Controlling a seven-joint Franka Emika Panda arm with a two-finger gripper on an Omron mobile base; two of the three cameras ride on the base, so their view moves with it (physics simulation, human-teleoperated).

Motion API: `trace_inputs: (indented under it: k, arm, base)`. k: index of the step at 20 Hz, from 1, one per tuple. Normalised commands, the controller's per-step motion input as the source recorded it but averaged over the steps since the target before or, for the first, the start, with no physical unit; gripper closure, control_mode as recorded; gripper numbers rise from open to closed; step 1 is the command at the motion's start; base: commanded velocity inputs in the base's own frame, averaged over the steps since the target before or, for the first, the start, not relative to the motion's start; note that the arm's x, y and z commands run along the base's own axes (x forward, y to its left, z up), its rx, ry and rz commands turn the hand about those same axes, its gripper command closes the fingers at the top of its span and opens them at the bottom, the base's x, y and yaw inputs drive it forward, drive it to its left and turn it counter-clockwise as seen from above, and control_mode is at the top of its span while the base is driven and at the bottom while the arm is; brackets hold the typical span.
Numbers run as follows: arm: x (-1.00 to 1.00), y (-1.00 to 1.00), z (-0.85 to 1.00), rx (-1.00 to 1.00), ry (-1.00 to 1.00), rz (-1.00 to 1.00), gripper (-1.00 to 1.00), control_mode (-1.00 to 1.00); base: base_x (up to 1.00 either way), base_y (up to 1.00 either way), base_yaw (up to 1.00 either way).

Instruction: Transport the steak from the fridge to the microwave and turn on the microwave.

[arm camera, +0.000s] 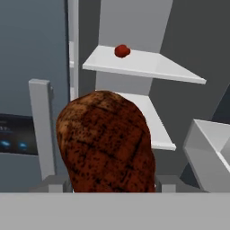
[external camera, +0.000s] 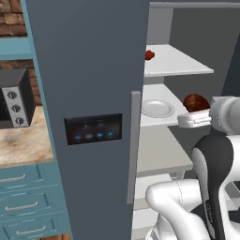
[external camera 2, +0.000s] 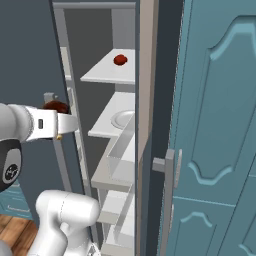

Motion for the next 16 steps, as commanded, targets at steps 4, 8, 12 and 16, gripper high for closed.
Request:
trace_inputs:
  k: [4, 8, 12, 16]
  arm:
    - [0.0, 0.0, 0.0, 0.0, 0.0, 0.0, 1.0, 1.0]
    - [0.0, 0.0, 0.0, 0.0, 0.0, 0.0, 1.0, 1.0]
    - [0.0, 0.0, 0.0, 0.0, 0.0, 0.0, 1.0, 1.0]
    - [0.0, 0.0, 0.0, 0.0, 0.0, 0.0, 1.0, 1.0]
  base:
    - [-0.58, 0.0, 0.0]
    - [-0.76, 0.0, 0.0]
    - [-0.71, 0.0, 0.0]
    - [-0.81, 0.04, -0.01]
